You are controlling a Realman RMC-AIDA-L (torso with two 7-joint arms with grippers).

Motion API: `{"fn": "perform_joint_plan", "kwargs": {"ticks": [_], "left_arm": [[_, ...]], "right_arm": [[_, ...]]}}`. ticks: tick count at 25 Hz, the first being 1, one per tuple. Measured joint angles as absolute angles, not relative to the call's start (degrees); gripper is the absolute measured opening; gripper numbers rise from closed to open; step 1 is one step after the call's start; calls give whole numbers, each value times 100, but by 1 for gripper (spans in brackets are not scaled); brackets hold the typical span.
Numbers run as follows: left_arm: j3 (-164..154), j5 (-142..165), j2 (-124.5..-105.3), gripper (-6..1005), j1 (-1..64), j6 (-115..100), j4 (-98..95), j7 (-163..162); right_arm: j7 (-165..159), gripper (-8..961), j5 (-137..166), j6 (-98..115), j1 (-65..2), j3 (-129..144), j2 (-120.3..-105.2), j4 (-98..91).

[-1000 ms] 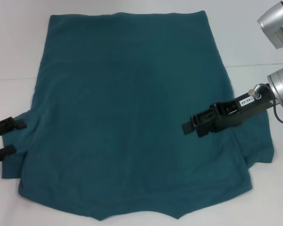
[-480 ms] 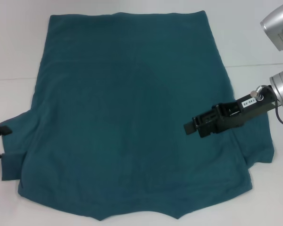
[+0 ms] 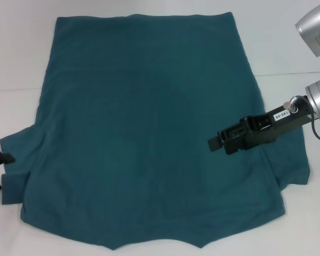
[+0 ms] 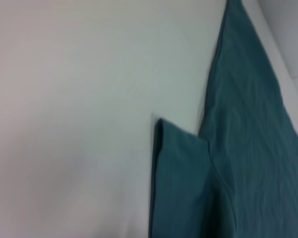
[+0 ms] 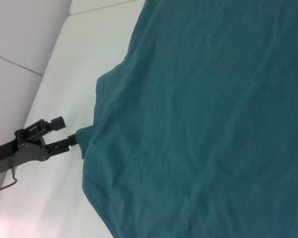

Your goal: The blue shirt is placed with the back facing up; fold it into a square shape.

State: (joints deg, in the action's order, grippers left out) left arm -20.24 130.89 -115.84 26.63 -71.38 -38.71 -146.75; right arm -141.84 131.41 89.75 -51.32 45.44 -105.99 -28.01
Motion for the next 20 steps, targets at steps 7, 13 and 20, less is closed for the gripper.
{"fn": "perform_joint_plan", "kwargs": {"ticks": [7, 13, 20], "left_arm": [[-2108, 13161, -11572, 912, 2790, -7070, -3678, -14633], [-2128, 13221, -11522, 911, 2904, -7055, -3588, -14661], [-2144, 13337, -11491, 712, 2979, -7082, -3567, -14682]], "right_arm": [[-14168, 703, 13138, 8973, -5113, 4542, -10599, -2781], [-14161, 703, 13119, 8973, -5112, 4524, -10599, -2795], [-14171, 704, 13119, 8976, -5111, 4524, -10599, -2792]]}}
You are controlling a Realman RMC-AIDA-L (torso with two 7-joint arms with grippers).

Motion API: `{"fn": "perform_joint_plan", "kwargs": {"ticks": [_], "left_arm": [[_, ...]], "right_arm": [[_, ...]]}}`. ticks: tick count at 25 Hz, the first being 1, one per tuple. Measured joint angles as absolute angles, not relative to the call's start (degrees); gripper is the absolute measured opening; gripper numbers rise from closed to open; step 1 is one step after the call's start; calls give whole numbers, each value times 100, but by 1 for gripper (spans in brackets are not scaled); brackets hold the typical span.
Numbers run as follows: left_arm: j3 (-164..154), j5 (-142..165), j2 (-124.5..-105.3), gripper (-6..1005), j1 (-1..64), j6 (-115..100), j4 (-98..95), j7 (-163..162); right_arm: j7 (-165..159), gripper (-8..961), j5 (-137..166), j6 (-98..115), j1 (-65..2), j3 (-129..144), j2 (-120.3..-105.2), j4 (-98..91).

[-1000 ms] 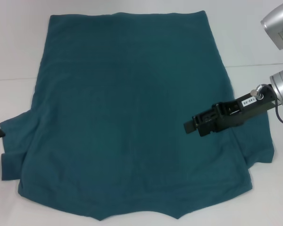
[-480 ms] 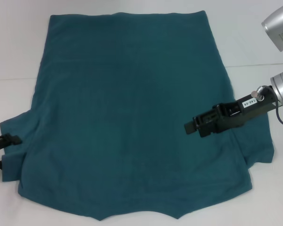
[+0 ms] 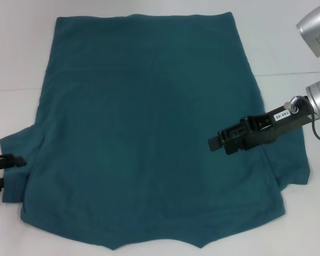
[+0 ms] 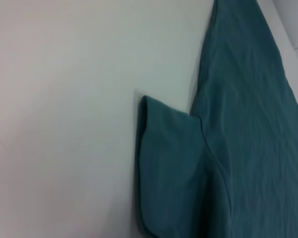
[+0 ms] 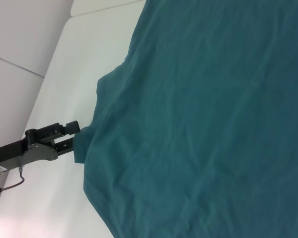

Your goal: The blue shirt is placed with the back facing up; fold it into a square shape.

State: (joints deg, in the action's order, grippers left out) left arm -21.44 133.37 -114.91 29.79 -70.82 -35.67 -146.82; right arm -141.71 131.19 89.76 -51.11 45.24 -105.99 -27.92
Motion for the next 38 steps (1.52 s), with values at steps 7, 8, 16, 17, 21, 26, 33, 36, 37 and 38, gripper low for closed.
{"fn": "perform_joint_plan", "kwargs": {"ticks": [7, 8, 16, 17, 21, 26, 33, 36, 37, 38], "left_arm": [[-2188, 13350, -11481, 581, 2993, -7160, -3575, -14677], [-2188, 13346, -11480, 563, 2994, -7182, -3579, -14666], [-2207, 13354, -11458, 137, 3006, -7256, -3600, -14631], [-2207, 13356, -11454, 70, 3008, -7263, -3602, -14628], [-2258, 13396, -11436, 17, 3022, -7326, -3687, -14615], [-2271, 13592, -11342, 4, 3131, -7354, -3828, -14655], [-2193, 14117, -11099, 3, 3379, -7313, -4072, -14776], [-2187, 14423, -11017, 3, 3514, -7314, -4190, -14981], [-2185, 14467, -10994, 4, 3546, -7320, -4220, -15034], [-2182, 14504, -10967, 4, 3579, -7328, -4253, -15082]], "right_arm": [[-14188, 703, 13119, 8977, -5106, 4527, -10599, -2809], [-14188, 703, 13120, 8976, -5106, 4527, -10599, -2810], [-14198, 704, 13122, 8974, -5106, 4480, -10599, -2825], [-14199, 704, 13122, 8974, -5106, 4468, -10600, -2826], [-14201, 704, 13122, 8973, -5106, 4450, -10599, -2830], [-14203, 703, 13122, 8973, -5106, 4447, -10599, -2830], [-14203, 704, 13122, 8974, -5079, 4447, -10599, -2830], [-14203, 704, 13122, 8974, -5070, 4447, -10599, -2830], [-14203, 704, 13122, 8974, -5066, 4447, -10600, -2830], [-14203, 704, 13122, 8974, -5065, 4447, -10600, -2830]]}}
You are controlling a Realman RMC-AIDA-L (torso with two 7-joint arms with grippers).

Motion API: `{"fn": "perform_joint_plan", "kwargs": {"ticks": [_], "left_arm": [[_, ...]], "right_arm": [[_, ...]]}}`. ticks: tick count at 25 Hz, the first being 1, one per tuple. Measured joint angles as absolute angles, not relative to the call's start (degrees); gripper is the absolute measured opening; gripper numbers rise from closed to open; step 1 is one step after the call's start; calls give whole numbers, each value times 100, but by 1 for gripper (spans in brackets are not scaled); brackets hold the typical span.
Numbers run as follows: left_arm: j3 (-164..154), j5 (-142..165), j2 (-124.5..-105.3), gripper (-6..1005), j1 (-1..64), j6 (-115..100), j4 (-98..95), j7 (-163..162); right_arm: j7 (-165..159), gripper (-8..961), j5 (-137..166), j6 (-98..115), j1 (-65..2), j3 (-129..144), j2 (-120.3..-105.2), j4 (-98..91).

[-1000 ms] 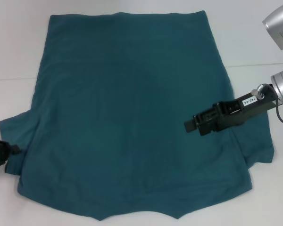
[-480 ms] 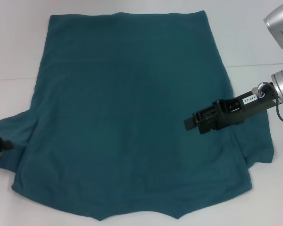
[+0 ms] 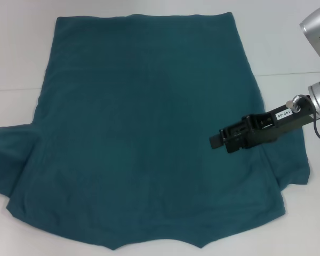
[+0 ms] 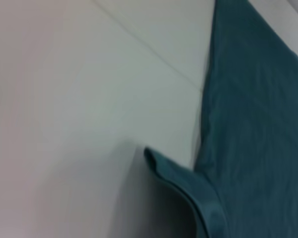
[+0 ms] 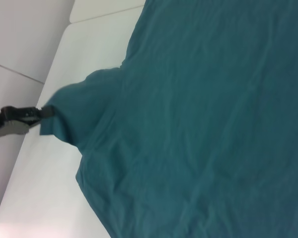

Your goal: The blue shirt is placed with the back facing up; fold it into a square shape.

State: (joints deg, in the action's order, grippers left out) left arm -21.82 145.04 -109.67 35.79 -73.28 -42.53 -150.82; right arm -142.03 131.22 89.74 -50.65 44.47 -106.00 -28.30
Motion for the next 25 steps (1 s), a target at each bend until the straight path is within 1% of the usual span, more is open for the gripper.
{"fn": "perform_joint_plan", "kwargs": {"ticks": [8, 17, 20, 25], "left_arm": [[-2207, 14743, -10828, 4, 3899, -7748, -4413, -15334], [-2267, 14733, -10880, 4, 4245, -8448, -4625, -15543], [-2289, 14693, -10944, 3, 4341, -8576, -4631, -15554], [-2568, 14655, -11176, 3, 4512, -8528, -4569, -15561]], "right_arm": [[-14198, 704, 13122, 8975, -5062, 4447, -10599, -2830], [-14200, 704, 13117, 8976, -5062, 4447, -10600, -2844], [-14201, 704, 13115, 8981, -5059, 4446, -10599, -2848], [-14203, 703, 13113, 8972, -5059, 4417, -10601, -2848]]}}
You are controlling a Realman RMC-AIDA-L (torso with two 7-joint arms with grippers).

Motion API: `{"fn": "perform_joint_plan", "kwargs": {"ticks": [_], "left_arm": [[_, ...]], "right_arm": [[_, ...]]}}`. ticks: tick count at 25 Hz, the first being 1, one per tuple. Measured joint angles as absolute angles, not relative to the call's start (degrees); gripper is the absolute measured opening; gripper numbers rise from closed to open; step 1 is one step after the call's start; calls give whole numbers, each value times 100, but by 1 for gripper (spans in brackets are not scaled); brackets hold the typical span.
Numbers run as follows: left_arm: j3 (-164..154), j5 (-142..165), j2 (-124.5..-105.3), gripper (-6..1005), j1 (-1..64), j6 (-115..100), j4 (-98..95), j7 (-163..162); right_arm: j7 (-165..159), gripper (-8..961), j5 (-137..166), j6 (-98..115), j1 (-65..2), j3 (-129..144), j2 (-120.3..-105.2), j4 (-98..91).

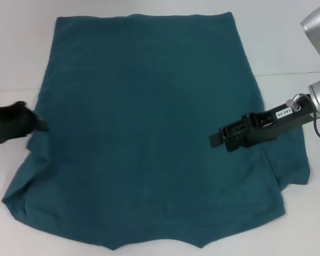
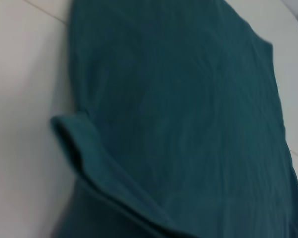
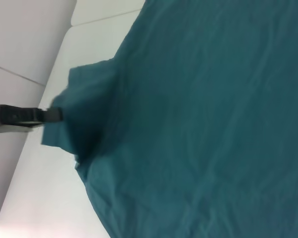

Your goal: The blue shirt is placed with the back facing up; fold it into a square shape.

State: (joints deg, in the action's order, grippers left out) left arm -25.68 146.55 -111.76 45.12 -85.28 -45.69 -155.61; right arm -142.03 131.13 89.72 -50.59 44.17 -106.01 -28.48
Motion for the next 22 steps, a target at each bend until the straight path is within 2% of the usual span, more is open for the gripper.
{"fn": "perform_joint_plan", "kwargs": {"ticks": [4, 9, 22], "left_arm": [[-2827, 14650, -11351, 4, 4702, -8093, -4207, -15530], [-3437, 14650, -11390, 4, 4813, -7540, -3580, -15521], [-4213, 14655, -11530, 3, 4825, -7264, -3597, -15493]], "right_arm": [[-14204, 703, 13112, 8992, -5061, 4414, -10608, -2822], [-14212, 704, 13112, 9021, -5010, 4396, -10607, -2815], [-14212, 704, 13131, 9027, -4980, 4388, -10609, -2804]]}}
